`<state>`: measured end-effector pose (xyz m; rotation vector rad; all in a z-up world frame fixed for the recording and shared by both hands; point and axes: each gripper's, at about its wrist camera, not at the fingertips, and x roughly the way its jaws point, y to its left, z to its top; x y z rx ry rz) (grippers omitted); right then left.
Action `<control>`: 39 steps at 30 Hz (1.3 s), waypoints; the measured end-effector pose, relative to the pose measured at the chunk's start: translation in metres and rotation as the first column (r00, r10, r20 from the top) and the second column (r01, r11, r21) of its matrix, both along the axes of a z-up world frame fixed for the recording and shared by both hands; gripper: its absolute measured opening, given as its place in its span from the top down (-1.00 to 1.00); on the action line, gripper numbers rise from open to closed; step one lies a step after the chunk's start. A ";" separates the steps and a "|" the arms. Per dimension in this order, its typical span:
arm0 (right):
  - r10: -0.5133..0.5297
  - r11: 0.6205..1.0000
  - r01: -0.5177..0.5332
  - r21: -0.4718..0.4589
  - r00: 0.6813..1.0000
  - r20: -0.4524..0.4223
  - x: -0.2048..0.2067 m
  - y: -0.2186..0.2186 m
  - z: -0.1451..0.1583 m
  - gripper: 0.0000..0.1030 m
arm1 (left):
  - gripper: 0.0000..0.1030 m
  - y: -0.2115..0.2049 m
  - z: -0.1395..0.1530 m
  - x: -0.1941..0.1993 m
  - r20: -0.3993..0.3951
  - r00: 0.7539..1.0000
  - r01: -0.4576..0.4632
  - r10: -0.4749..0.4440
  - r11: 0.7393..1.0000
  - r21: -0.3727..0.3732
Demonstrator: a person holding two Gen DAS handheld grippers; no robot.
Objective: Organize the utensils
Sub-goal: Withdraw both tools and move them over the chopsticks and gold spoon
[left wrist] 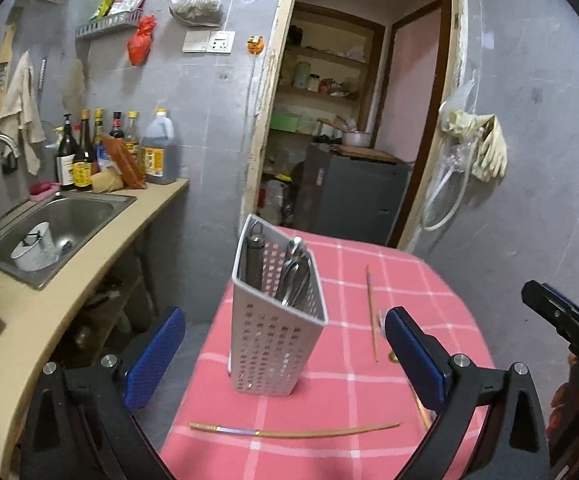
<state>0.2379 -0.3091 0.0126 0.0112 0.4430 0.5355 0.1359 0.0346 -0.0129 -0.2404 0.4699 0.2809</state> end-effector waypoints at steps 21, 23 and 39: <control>0.124 0.987 -0.144 -0.075 0.968 -0.220 0.035 -0.015 -0.095 -0.97 | -0.96 -0.033 -0.089 0.009 -0.259 0.958 -0.171 0.125 0.972 -0.163; 0.134 0.985 -0.157 -0.075 0.960 -0.248 0.041 -0.014 -0.104 -0.97 | -0.96 -0.028 -0.098 0.011 -0.287 0.948 -0.198 0.135 0.959 -0.202; 0.320 0.934 -0.358 -0.013 0.849 -0.420 0.093 0.027 -0.154 -0.35 | -0.60 0.011 -0.135 0.026 -0.367 0.891 -0.406 0.268 0.832 -0.378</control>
